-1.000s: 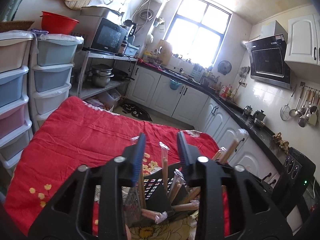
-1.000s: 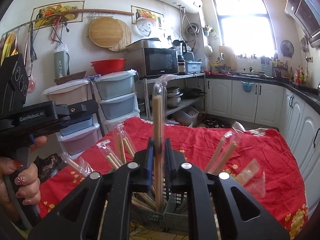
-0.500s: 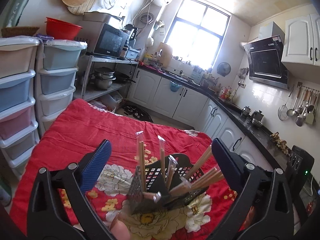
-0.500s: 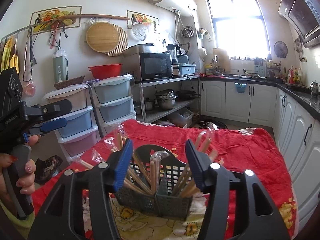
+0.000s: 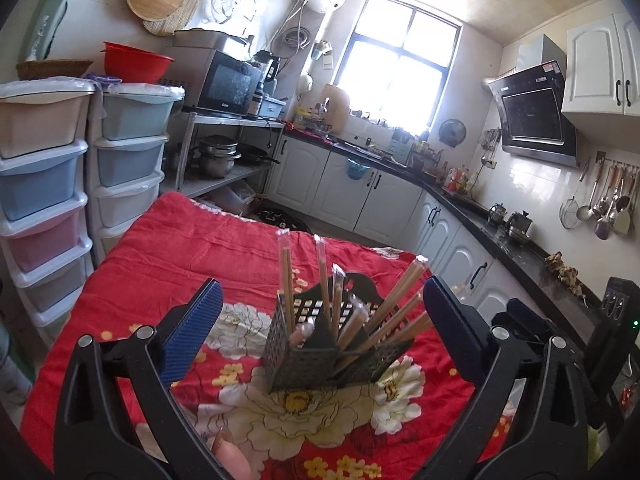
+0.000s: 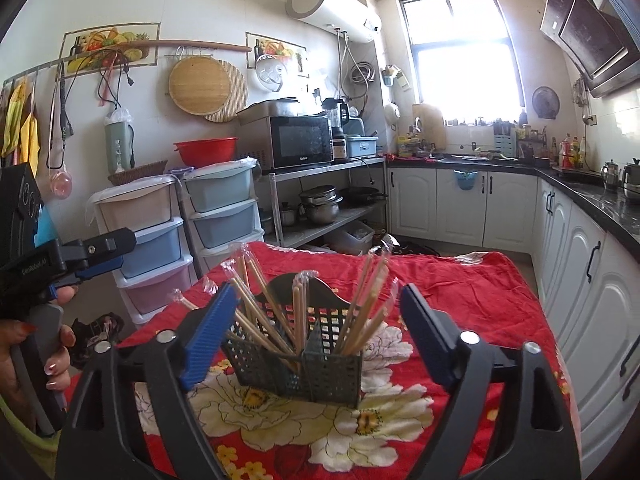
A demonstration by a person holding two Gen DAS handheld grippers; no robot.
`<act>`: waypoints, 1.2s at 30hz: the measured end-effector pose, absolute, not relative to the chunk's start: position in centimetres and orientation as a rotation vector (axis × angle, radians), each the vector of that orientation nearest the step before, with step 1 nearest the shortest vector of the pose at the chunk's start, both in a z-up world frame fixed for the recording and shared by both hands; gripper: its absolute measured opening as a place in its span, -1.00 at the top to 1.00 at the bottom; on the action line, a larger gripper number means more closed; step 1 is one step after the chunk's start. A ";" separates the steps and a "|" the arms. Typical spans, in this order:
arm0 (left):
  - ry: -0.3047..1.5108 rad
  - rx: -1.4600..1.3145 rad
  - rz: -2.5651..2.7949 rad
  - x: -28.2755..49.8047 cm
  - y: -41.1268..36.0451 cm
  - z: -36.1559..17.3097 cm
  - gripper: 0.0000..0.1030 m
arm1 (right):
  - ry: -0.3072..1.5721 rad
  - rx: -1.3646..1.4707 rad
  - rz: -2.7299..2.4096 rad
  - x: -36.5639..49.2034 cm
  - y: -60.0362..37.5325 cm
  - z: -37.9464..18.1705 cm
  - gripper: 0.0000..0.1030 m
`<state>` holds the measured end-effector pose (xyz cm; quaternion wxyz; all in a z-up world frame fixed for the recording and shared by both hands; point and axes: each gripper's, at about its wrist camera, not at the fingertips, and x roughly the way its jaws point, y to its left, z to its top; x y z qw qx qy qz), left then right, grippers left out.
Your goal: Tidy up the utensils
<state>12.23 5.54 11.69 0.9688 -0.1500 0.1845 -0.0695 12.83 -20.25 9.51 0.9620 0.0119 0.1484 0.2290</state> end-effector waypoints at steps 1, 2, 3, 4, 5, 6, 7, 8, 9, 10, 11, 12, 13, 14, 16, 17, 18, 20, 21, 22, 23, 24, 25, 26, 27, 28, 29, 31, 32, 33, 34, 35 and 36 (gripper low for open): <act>0.377 -0.299 -0.134 12.0 5.4 11.5 -0.79 | 0.298 0.023 0.460 12.5 -20.4 9.4 -0.67; 0.380 -0.294 -0.129 11.8 5.2 11.3 -0.79 | 0.300 0.021 0.459 12.2 -20.6 9.2 -0.70; 0.386 -0.288 -0.122 11.6 5.0 11.0 -0.79 | 0.303 0.017 0.457 12.0 -20.7 9.0 -0.75; 0.392 -0.285 -0.117 11.4 4.9 10.7 -0.79 | 0.307 0.013 0.455 11.8 -20.8 8.8 -0.79; 0.398 -0.281 -0.114 11.3 4.8 10.5 -0.79 | 0.313 0.006 0.454 11.5 -20.9 8.5 -0.81; 0.403 -0.276 -0.110 11.1 4.7 10.2 -0.79 | 0.319 0.000 0.453 11.3 -21.0 8.2 -0.83; 0.411 -0.270 -0.102 11.0 4.6 9.8 -0.79 | 0.325 -0.006 0.449 11.2 -21.0 7.9 -0.83; 0.421 -0.264 -0.097 10.9 4.5 9.4 -0.79 | 0.335 -0.014 0.444 11.0 -21.1 7.5 -0.84; 0.427 -0.262 -0.092 10.7 4.4 9.0 -0.79 | 0.340 -0.017 0.443 10.8 -21.0 7.3 -0.84; 0.436 -0.259 -0.089 10.5 4.3 8.5 -0.79 | 0.347 -0.019 0.441 10.7 -21.1 7.0 -0.85; 0.448 -0.257 -0.088 10.4 4.2 7.9 -0.79 | 0.355 -0.020 0.438 10.5 -21.1 6.7 -0.85; 0.456 -0.257 -0.086 10.3 4.2 7.5 -0.79 | 0.362 -0.020 0.438 10.4 -21.1 6.4 -0.86; 0.460 -0.259 -0.084 10.2 4.1 6.9 -0.79 | 0.371 -0.019 0.437 10.3 -21.0 6.0 -0.87; 0.465 -0.261 -0.081 10.0 4.1 6.4 -0.79 | 0.377 -0.020 0.436 10.2 -21.0 5.7 -0.87; 0.478 -0.259 -0.081 9.7 3.8 5.2 -0.79 | 0.392 -0.026 0.438 10.0 -20.9 5.0 -0.87; 0.486 -0.258 -0.078 9.6 3.8 4.7 -0.79 | 0.403 -0.027 0.435 9.9 -20.9 4.4 -0.87; 0.496 -0.256 -0.075 9.4 3.6 4.0 -0.79 | 0.411 -0.025 0.434 9.8 -20.8 4.1 -0.87; 0.503 -0.255 -0.071 9.2 3.4 3.2 -0.79 | 0.439 -0.021 0.436 9.7 -20.8 3.0 -0.87; 0.505 -0.249 -0.071 9.1 3.2 2.8 -0.79 | 0.450 -0.023 0.436 9.7 -20.7 2.6 -0.87; 0.502 -0.241 -0.067 9.0 3.1 2.4 -0.79 | 0.460 -0.025 0.428 9.6 -20.7 2.0 -0.87; 0.493 -0.232 -0.057 8.7 2.9 2.1 -0.79 | 0.464 -0.027 0.425 9.5 -20.7 1.7 -0.87; 0.481 -0.223 -0.053 8.5 2.7 1.8 -0.79 | 0.468 -0.027 0.422 9.5 -20.6 1.3 -0.87; 0.471 -0.215 -0.049 8.3 2.4 1.6 -0.79 | 0.471 -0.023 0.415 9.4 -20.7 0.8 -0.87; 0.463 -0.207 -0.045 8.2 2.2 1.3 -0.79 | 0.469 -0.024 0.413 9.2 -20.6 0.6 -0.87; 0.458 -0.202 -0.045 8.1 2.1 1.1 -0.79 | 0.459 -0.029 0.410 9.0 -20.6 0.3 -0.87; 0.453 -0.199 -0.045 7.9 1.9 0.8 -0.79 | 0.447 -0.033 0.403 8.9 -20.6 0.2 -0.87; 0.446 -0.198 -0.044 7.9 1.8 0.6 -0.79 | 0.422 -0.042 0.391 8.4 -20.6 -0.1 -0.87; 0.430 -0.190 -0.037 7.7 1.4 0.2 -0.79 | 0.386 -0.045 0.382 8.0 -20.6 -0.2 -0.87; 0.421 -0.186 -0.032 7.6 1.3 0.1 -0.79 | 0.357 -0.038 0.381 7.6 -20.7 -0.3 -0.87; 0.411 -0.179 -0.027 7.4 1.2 0.1 -0.79 | 0.342 -0.034 0.384 7.5 -20.8 -0.4 -0.87; 0.395 -0.174 -0.027 7.3 1.1 0.0 -0.79 | 0.327 -0.030 0.384 7.2 -20.8 -0.4 -0.87; 0.381 -0.173 -0.026 7.2 1.0 -0.1 -0.79 | 0.310 -0.024 0.378 7.1 -20.9 -0.4 -0.87; 0.363 -0.178 -0.021 7.0 1.1 -0.1 -0.79 | 0.298 -0.017 0.375 6.9 -21.0 -0.4 -0.87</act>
